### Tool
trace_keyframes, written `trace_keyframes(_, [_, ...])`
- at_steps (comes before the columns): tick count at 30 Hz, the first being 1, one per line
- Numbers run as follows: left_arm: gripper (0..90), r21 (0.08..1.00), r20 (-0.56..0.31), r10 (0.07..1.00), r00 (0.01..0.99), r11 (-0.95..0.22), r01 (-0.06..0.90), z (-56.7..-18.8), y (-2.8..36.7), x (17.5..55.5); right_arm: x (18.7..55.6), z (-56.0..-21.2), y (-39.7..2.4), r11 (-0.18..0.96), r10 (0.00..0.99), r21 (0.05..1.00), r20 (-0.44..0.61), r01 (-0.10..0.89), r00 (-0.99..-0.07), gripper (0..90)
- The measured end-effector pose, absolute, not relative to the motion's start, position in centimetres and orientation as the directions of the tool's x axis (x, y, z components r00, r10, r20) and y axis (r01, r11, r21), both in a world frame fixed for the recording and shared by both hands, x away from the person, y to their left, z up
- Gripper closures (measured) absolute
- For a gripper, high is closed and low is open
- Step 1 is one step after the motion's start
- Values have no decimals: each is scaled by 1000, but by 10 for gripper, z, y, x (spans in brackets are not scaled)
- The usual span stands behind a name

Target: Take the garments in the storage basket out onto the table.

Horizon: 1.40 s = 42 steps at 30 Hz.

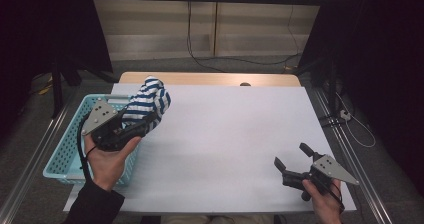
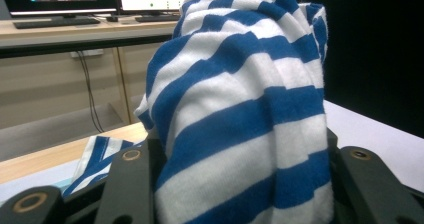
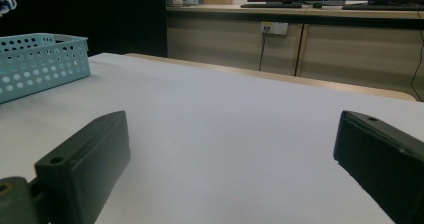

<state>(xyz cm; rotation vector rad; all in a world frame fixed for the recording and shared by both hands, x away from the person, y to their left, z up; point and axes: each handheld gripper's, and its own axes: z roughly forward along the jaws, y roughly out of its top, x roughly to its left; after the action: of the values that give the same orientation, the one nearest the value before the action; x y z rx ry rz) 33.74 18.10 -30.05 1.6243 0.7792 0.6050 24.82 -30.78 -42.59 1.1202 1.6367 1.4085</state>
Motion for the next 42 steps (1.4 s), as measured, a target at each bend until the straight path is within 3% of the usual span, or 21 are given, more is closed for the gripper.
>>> trace_keyframes(2, [487,982,-58,762,645,-73,174,-300,176,338,248,-426,-308,38,922,985,30,168,-386,10])
trace_keyframes(19, [486,974,-52,686,726,-127,189,-299,133,355,248,-426,-308,43,919,985,26,167,-394,9])
trace_keyframes(42, [484,964,-111,662,741,-111,243,-311,85,375,248,-426,-309,43,918,985,27,166,-396,9])
